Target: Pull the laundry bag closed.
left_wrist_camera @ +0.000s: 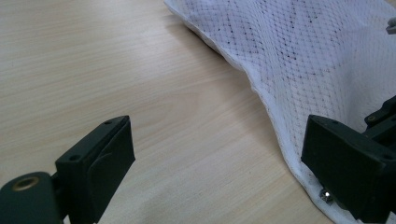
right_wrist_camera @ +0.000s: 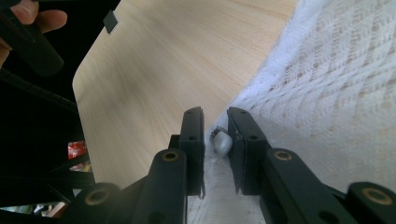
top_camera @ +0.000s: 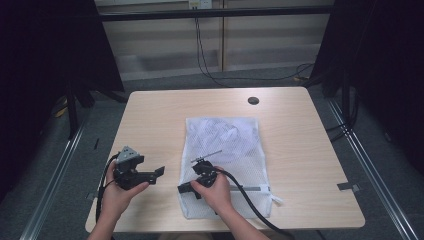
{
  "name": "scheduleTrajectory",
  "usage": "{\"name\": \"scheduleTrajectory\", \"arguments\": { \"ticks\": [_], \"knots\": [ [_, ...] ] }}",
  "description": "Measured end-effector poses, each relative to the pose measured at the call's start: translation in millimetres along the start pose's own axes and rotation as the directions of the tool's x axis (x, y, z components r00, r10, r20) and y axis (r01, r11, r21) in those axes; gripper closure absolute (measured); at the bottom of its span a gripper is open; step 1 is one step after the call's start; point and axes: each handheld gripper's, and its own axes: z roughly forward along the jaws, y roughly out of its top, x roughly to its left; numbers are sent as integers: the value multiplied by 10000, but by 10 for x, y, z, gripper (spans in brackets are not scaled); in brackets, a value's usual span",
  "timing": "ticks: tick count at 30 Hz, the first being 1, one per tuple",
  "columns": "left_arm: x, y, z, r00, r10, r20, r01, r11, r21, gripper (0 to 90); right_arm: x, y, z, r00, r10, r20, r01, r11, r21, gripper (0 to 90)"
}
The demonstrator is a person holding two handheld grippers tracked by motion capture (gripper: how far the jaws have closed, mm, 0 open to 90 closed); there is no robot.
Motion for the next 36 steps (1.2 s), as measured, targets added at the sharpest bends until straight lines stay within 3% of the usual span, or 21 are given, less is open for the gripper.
{"name": "scheduleTrajectory", "arguments": {
  "ticks": [4, 11, 22, 32, 36],
  "knots": [
    [-2, -3, -6, 10000, -51, 19, 51, 10000, -26, 90, -13, -1, 19, 9999, 125, 25, -125, 9999, 79, 835],
    [-1, -8, -7, 10000, -32, 26, 32, 10000, -4, 90, -9, 6, -10, 9997, 225, 62, -226, 9996, 161, 849],
    [-44, 0, 16, 9994, -40, 357, 39, 10000, 27, 93, 8, 43, -221, 9994, 275, -197, -282, 9989, -387, 863],
    [-92, 3, 35, 9937, -372, 1058, 372, 9993, 22, 98, -14, 50, -379, 9993, 278, -251, -299, 9958, -869, 864],
    [-113, 6, 45, 9850, -572, 1627, 565, 9984, 94, 93, -25, 59, -431, 9993, 262, -258, -290, 9929, -1154, 865]
  ]
}}
